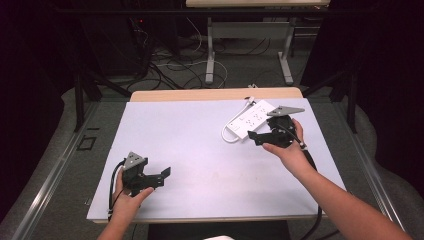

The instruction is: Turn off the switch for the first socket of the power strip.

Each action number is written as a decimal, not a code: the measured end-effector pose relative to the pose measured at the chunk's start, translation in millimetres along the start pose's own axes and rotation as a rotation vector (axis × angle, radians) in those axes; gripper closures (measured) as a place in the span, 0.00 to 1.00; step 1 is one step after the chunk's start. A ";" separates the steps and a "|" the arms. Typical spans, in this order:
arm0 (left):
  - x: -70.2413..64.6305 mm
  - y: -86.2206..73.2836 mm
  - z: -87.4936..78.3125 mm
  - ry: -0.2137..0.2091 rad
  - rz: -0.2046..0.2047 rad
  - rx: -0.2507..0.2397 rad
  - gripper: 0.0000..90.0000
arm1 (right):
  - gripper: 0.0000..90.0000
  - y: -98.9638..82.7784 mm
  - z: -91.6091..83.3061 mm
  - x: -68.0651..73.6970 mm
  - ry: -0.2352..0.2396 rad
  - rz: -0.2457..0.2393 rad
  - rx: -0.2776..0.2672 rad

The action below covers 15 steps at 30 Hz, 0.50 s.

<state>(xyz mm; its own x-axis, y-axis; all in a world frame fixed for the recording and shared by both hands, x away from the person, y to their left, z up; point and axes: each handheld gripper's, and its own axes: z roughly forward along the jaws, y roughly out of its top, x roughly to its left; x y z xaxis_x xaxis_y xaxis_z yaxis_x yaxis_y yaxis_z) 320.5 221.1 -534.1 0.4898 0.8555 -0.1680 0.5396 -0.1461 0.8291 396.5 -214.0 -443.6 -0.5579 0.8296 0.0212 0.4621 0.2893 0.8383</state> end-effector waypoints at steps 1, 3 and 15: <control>0.0 0.0 0.1 0.000 -0.001 0.000 0.02 | 0.13 -2.3 -2.4 0.1 -0.005 -0.007 -0.007; -0.1 -0.1 0.3 0.001 -0.002 0.000 0.02 | 0.11 -7.5 -7.1 -0.1 -0.008 -0.018 -0.017; -0.7 -0.3 1.2 0.000 -0.008 0.003 0.02 | 0.00 -43.4 -29.4 -6.4 -0.025 0.044 -0.052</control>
<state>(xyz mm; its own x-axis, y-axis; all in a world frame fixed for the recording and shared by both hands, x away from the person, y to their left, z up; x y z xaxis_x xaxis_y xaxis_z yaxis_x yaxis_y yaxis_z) 320.8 219.9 -534.9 0.4858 0.8565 -0.1743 0.5451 -0.1410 0.8264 359.8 -245.9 -464.1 -0.5206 0.8526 0.0455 0.4486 0.2279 0.8642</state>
